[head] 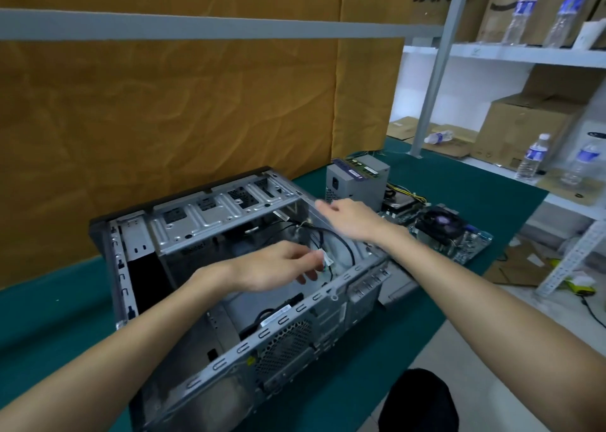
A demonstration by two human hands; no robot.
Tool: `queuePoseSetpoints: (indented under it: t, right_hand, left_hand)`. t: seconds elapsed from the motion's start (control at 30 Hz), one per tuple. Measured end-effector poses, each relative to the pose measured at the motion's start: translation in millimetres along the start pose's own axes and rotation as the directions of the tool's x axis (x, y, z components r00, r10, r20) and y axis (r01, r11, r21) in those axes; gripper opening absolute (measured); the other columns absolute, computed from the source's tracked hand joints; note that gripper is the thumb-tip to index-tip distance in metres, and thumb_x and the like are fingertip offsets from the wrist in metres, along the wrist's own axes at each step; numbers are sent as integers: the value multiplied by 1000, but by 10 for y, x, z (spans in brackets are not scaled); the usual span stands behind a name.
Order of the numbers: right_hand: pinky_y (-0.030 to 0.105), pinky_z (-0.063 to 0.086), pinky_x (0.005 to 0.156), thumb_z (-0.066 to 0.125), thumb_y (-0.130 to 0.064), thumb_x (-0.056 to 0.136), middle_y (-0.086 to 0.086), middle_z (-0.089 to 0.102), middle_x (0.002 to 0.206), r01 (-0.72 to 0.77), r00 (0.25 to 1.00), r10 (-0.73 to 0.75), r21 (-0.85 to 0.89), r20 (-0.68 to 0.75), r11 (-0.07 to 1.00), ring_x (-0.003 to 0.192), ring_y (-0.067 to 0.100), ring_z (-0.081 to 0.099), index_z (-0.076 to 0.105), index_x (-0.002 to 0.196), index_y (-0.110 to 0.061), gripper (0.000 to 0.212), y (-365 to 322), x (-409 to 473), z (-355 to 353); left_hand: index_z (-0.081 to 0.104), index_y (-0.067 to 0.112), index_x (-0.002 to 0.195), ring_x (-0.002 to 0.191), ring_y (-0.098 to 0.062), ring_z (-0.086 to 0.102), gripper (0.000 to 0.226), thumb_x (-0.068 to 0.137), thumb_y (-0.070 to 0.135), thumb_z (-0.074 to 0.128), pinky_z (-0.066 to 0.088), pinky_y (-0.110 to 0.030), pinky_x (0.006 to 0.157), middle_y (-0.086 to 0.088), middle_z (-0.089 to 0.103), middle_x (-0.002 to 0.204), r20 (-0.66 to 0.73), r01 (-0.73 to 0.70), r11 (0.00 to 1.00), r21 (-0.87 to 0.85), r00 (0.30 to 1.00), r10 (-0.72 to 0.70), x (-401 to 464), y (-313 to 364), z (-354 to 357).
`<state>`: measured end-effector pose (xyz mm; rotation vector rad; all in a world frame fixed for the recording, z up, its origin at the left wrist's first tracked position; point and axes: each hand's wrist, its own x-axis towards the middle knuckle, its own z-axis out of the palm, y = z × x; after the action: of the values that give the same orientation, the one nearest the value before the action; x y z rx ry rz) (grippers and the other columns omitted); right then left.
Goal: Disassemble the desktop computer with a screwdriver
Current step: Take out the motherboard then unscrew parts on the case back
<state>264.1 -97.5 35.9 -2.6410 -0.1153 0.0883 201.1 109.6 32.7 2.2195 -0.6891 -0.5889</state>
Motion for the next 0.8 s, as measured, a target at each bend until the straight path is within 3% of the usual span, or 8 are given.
queuePoseSetpoints:
  t: [0.07,0.13,0.23,0.33,0.47,0.57,0.7,0.8]
  right_hand:
    - [34,44,68,28,-60,103,7,67,89,-115,992,126,255,-30,960,81,23,63,66,88,-14,61,242,10,-94]
    - [30,49,56,43,-40,105,12,72,84,-205,966,245,334,-82,920,65,20,63,69,92,-8,43,586,-6,-96]
    - [23,49,51,53,-18,98,12,71,71,-277,950,298,191,-91,942,58,18,66,68,76,-6,29,988,-75,32]
    - [37,55,82,58,-14,91,17,71,98,-284,958,286,45,-35,958,93,31,68,70,91,-5,15,1146,-65,181]
    - [41,45,79,45,-6,97,19,63,116,-211,977,211,-140,-18,967,104,35,63,58,102,-10,14,1162,93,300]
    - [43,45,83,41,-6,101,21,61,130,-181,983,170,-239,-66,954,116,38,62,51,128,-2,29,1138,296,315]
    - [45,46,86,49,-15,98,24,60,131,-86,993,105,-313,45,946,118,41,60,50,127,-2,32,1058,413,381]
    - [41,46,87,46,-14,99,23,63,125,-126,986,146,-207,83,970,114,38,63,59,119,-1,27,1032,426,395]
  left_hand:
    - [66,30,114,94,4,64,54,93,74,41,48,-22,83,20,69,105,71,-20,999,38,997,17,66,145,136]
    - [60,23,128,103,-6,62,64,91,73,49,50,-24,88,8,65,124,103,-41,992,115,994,29,180,283,259]
    - [61,18,125,94,-14,67,49,92,54,66,52,-25,78,5,68,122,101,-80,995,64,992,73,338,422,348]
    - [68,28,97,80,-14,66,13,92,39,71,51,-36,74,11,71,89,76,-133,991,-34,988,135,413,366,379]
    - [68,14,105,86,-17,62,43,91,54,64,45,-35,80,-7,68,94,88,-105,986,-129,989,117,424,239,416]
    - [67,18,93,88,-14,60,47,91,64,55,40,-32,85,2,64,90,103,-34,990,-136,994,48,484,267,393]
    - [61,10,95,87,-10,53,48,94,58,54,38,-33,86,6,56,88,103,-63,981,-182,991,83,527,291,367]
    - [59,10,88,78,-10,46,48,97,57,54,34,-31,78,4,48,81,81,-93,976,-196,991,111,495,246,413]
